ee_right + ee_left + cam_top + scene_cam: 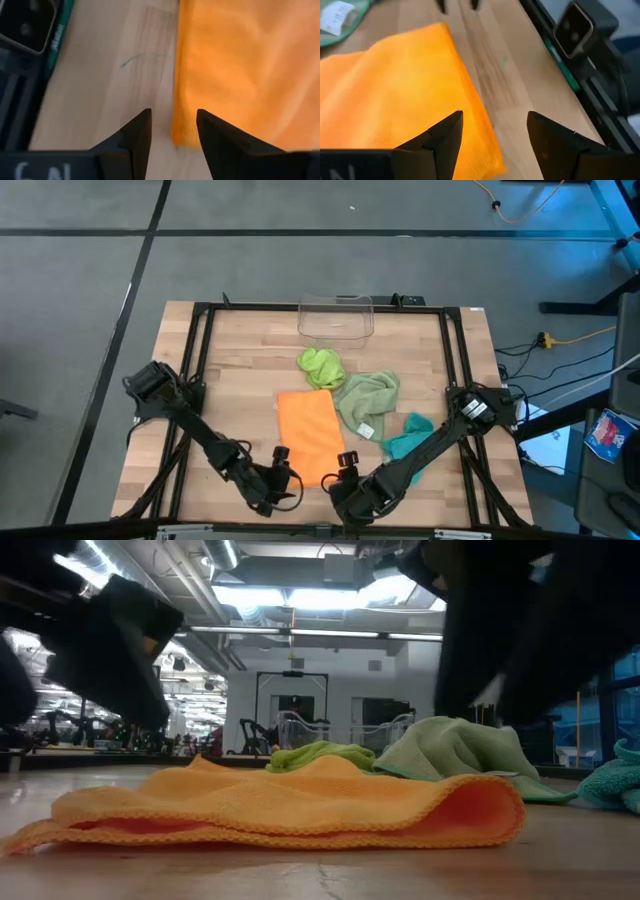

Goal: Fold microfiber towels
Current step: Fold the orange microfiber towel

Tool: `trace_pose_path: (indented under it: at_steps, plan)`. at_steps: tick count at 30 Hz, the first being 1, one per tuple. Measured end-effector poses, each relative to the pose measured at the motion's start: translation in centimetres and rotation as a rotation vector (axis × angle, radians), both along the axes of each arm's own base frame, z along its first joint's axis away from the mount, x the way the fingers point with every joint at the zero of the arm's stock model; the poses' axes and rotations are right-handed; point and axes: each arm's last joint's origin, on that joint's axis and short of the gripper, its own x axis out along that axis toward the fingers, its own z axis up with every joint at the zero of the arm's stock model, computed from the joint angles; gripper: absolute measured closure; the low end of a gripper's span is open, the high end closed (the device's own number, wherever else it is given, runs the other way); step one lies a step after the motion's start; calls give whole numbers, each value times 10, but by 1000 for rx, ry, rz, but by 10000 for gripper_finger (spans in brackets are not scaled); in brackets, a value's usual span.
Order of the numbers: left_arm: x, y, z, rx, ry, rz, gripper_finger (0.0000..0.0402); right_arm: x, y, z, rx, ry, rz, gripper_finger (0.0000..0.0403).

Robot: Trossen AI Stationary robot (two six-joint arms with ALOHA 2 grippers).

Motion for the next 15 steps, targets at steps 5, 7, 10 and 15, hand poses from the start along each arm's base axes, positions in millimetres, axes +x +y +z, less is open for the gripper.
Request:
trace_pose_path:
  at_steps: [5, 7, 10, 15]
  plan:
    - [5, -6, -5, 51, 42, -11, 186, 3, 1, -15, -46, 6, -15, 244]
    - [5, -6, -9, 57, 61, -4, 186, 3, 1, -23, -57, 20, -15, 244]
    - [5, -6, -16, 59, 84, 11, 186, 4, 1, -31, -87, 30, -20, 244]
    - [5, -5, -27, 56, 125, 58, 186, 4, 1, -37, -107, 31, -27, 244]
